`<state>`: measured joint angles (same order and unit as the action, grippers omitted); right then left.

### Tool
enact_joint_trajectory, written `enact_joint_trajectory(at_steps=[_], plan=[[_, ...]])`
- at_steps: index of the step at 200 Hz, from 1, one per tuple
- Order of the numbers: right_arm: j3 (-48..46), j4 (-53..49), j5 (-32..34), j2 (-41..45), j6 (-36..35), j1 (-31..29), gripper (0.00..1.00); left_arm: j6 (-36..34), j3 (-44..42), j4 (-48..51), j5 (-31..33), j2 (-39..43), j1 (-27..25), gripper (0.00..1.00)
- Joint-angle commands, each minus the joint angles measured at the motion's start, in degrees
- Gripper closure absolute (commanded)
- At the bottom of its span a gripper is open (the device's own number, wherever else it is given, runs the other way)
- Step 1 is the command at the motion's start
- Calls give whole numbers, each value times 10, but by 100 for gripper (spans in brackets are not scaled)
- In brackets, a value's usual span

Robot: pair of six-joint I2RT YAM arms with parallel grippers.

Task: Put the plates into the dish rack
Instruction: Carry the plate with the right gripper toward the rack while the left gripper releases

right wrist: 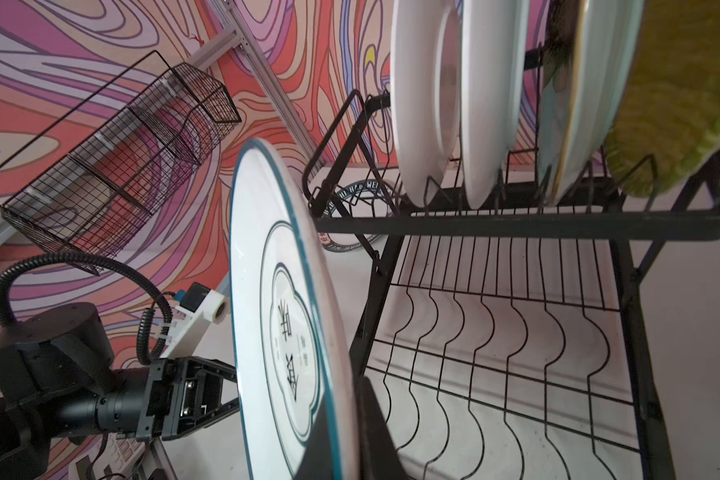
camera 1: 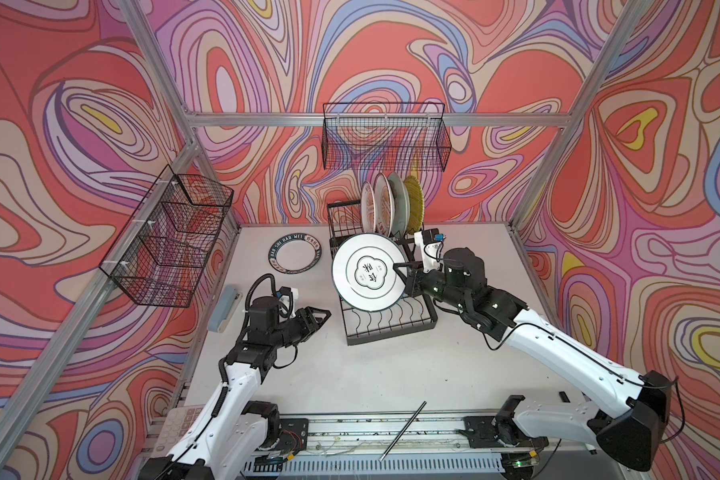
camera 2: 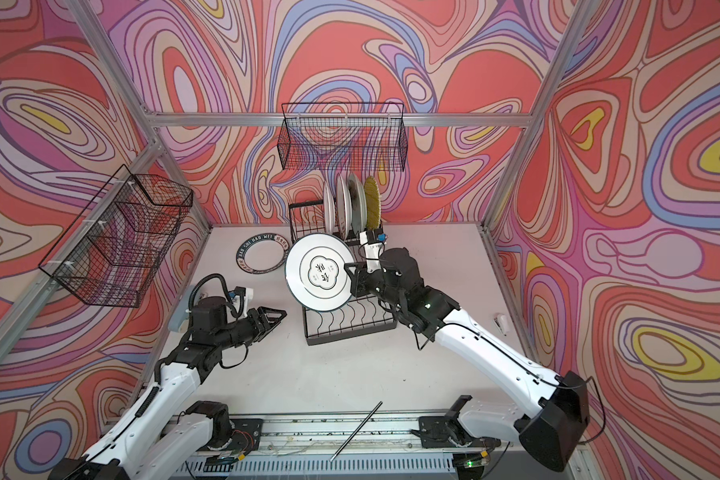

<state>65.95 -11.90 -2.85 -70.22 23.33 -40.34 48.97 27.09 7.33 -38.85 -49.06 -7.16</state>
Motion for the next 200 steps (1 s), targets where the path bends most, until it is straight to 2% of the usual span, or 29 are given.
enact_joint_trajectory(at_steps=[1,28,68,107,200], plan=[[51,6,24,-5,-31,-4,100,-26,56,50,8,16,-5,53],[100,3,45,-29,-56,-15,100,-70,122,155,40,39,-13,53],[187,1,144,-76,-106,-56,100,-104,186,243,81,68,-22,53],[262,16,265,-123,-151,-98,100,-109,201,260,90,93,-24,53],[347,76,427,-218,-191,-108,100,-114,184,262,84,91,-24,54]])
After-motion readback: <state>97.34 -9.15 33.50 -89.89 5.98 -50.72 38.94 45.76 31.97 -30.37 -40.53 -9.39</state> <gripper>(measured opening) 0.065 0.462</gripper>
